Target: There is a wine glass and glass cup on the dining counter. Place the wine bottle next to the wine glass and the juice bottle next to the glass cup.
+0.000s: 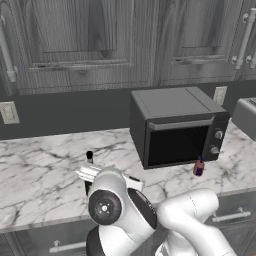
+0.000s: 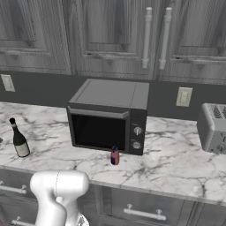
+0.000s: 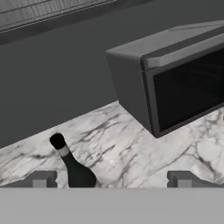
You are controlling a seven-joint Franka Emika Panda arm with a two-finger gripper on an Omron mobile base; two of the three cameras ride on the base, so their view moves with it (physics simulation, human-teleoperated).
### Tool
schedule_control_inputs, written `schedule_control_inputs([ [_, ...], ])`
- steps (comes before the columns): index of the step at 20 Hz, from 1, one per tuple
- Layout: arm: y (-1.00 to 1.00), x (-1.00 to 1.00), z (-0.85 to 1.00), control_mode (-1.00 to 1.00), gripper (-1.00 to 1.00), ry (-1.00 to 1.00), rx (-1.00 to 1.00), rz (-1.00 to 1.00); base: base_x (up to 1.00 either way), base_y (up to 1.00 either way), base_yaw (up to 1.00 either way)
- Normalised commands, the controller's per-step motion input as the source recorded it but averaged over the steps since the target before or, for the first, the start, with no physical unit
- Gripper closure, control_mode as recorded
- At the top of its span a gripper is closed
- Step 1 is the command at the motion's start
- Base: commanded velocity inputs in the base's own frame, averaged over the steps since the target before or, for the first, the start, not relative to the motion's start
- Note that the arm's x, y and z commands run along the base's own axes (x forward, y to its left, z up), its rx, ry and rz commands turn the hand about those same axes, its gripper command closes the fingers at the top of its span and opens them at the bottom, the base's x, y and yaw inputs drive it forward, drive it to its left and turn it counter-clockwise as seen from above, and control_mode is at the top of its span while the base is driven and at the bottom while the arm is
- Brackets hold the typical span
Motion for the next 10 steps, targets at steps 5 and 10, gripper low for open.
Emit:
schedule_control_inputs([
  [5,0.02,0.08,-0.18,-1.00,-1.00,-0.10,0.00,0.00,0.00,0.00,0.00],
  [10,0.02,0.05,-0.15,-1.00,-1.00,-0.08,0.00,-0.01,0.00,0.00,0.00],
])
